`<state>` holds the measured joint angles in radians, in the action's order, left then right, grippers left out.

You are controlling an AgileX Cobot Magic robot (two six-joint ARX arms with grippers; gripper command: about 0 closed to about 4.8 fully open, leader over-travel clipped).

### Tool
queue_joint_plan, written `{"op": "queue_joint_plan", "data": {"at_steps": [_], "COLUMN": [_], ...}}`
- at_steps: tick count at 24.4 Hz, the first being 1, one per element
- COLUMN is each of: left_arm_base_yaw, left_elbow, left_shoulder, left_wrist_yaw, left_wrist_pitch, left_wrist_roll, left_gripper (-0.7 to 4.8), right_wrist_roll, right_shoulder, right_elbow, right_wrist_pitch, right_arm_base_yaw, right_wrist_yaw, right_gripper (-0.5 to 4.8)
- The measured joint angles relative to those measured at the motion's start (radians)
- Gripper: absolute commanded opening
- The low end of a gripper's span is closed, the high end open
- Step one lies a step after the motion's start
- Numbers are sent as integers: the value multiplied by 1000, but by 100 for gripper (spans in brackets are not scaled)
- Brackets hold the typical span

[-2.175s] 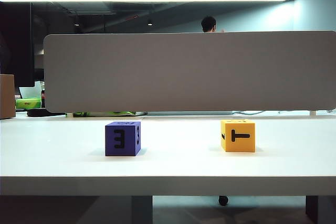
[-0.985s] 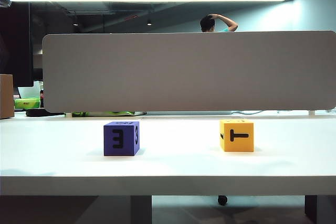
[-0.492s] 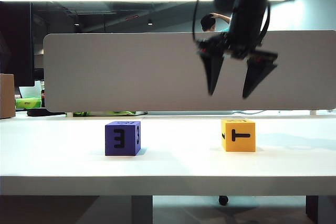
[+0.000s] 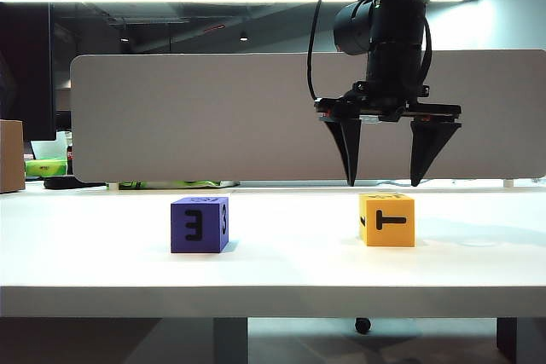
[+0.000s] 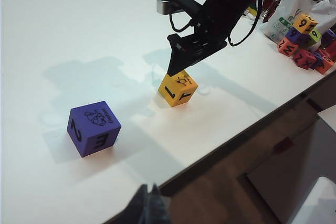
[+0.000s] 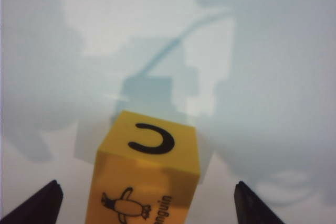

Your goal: Stack the letter block on the right onto the letter block on the left.

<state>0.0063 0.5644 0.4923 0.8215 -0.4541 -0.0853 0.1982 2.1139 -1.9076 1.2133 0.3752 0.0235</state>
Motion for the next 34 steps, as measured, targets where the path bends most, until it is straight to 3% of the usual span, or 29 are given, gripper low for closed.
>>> {"op": "queue_joint_plan", "data": {"at_steps": [3, 12, 14, 18, 23, 25, 34], "left_arm_base_yaw": [0, 0, 0, 0, 0, 0, 1], "left_elbow": [0, 0, 0, 0, 0, 0, 0], "left_shoulder": [0, 0, 0, -1, -1, -2, -3], "left_wrist_yaw": [0, 0, 0, 0, 0, 0, -19], "left_wrist_pitch": [-1, -38, -54, -60, -60, -60, -60], "left_wrist_roll": [1, 2, 3, 3, 3, 3, 31], "left_gripper": [-6, -6, -6, -6, -6, -6, -6], "right_wrist_roll": [75, 138, 147, 150, 146, 140, 56], "right_shoulder": [0, 49, 67, 70, 70, 68, 60], "right_elbow": [0, 0, 2, 2, 2, 0, -60], "right_wrist_pitch": [7, 25, 38, 45, 45, 45, 89], "right_arm_base_yaw": [0, 0, 0, 0, 0, 7, 82], "right_wrist_yaw": [0, -36, -51, -51, -51, -96, -125], "right_gripper": [445, 438, 352, 299, 287, 255, 255]}}
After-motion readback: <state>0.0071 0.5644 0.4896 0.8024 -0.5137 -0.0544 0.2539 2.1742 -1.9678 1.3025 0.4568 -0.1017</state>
